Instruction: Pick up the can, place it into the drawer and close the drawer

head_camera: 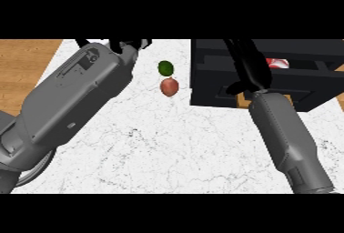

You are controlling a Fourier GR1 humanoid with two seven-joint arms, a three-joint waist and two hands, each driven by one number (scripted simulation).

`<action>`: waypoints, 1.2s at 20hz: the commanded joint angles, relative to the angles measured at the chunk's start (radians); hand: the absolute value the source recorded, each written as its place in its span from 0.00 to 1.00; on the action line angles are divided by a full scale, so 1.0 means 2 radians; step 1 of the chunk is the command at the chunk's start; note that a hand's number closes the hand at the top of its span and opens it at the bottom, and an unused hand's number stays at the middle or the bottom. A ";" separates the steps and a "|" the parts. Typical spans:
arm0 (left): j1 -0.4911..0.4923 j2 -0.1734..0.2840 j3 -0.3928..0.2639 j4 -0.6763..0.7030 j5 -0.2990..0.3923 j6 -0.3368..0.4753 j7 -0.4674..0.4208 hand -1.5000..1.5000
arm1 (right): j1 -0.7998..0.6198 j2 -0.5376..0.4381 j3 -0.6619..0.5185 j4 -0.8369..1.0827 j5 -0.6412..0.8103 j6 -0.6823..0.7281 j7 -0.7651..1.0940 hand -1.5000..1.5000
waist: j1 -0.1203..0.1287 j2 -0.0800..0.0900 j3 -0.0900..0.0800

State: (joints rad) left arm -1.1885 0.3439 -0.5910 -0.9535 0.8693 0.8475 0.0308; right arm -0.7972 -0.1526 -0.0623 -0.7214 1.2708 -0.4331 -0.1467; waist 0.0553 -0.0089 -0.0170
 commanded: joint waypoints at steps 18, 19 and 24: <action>0.035 0.049 0.010 -0.094 -0.031 0.002 0.048 0.00 | -0.164 -0.027 -0.060 0.232 0.024 -0.138 0.033 0.00 | 0.025 0.020 0.010; 0.036 0.060 0.010 -0.101 -0.031 0.001 0.055 0.00 | -0.177 -0.039 -0.063 0.235 0.022 -0.125 0.031 0.00 | 0.028 0.019 0.010; 0.053 0.048 0.004 -0.123 -0.034 0.002 0.056 0.00 | -0.205 -0.047 -0.070 0.251 0.020 -0.113 0.041 0.00 | 0.035 0.022 0.009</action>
State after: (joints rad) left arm -1.1199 0.4441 -0.5763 -1.1538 0.8066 0.8504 0.1449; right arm -1.1435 -0.2247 -0.1834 -0.2250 1.3147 -0.6360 -0.1089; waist 0.1045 0.0407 0.0080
